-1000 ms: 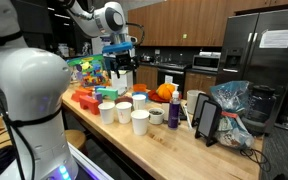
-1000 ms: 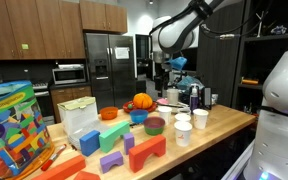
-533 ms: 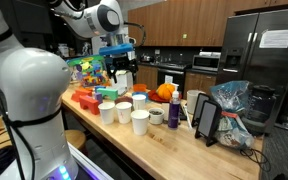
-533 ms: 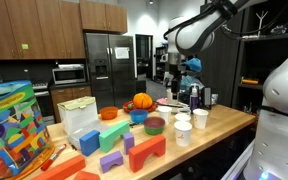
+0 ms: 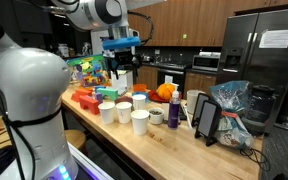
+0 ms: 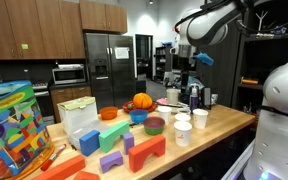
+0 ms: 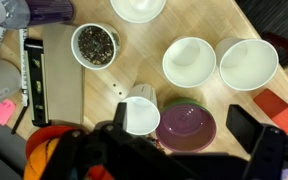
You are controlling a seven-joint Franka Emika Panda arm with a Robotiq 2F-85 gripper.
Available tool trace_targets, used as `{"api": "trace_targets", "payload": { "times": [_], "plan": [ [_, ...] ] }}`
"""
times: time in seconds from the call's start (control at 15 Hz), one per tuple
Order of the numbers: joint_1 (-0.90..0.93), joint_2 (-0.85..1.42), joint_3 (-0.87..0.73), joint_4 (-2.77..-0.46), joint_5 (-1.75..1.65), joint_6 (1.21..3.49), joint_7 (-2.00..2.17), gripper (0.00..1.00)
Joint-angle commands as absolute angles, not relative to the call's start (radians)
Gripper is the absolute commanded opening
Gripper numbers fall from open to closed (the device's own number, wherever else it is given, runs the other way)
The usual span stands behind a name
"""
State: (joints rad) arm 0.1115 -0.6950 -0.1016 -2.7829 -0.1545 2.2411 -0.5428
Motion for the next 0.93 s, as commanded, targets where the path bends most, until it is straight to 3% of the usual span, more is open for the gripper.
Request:
{"api": "trace_targets", "payload": {
  "times": [0.0,0.87],
  "plan": [
    [0.122,-0.732,-0.122,-2.781,-0.170,2.206,-0.603,1.00],
    [0.118,-0.692,-0.105,-2.761,-0.185,2.227,-0.581,1.00]
  ]
}}
